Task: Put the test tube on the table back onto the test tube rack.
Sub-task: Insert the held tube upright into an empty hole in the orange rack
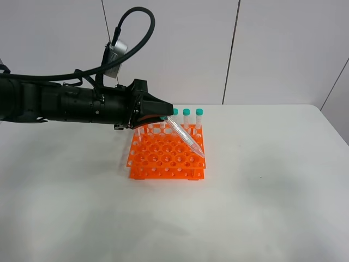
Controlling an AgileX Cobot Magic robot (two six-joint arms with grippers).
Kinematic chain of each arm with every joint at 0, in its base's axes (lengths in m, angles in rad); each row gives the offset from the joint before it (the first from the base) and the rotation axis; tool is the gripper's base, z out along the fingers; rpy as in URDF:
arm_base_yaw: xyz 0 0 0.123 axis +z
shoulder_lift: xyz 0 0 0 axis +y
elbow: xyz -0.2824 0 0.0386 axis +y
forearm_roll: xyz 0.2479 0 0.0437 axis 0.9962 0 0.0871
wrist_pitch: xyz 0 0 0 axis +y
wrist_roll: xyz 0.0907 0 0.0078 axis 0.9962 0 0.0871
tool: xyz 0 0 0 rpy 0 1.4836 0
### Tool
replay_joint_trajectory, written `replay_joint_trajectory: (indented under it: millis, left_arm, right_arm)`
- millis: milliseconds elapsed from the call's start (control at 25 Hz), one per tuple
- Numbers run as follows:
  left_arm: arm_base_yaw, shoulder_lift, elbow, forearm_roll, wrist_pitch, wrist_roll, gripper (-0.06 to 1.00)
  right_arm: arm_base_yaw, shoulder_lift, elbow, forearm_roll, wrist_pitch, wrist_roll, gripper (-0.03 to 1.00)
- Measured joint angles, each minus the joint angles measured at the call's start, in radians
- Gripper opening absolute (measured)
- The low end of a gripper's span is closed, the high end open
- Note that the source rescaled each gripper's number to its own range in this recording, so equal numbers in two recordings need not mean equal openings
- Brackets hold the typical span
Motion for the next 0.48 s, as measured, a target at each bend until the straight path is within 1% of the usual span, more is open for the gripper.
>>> replay_joint_trajectory:
  millis: [200,480]
  left_arm:
    - [0.000,0.000,0.000,0.000,0.001,0.000,0.00]
    - [0.000,0.000,0.000,0.000,0.002,0.000,0.00]
  right_arm:
    - [-0.019,-0.132,0.000,0.001,0.001,0.000,1.00]
    - [-0.023,-0.138,0.000,0.005,0.001,0.000,1.00]
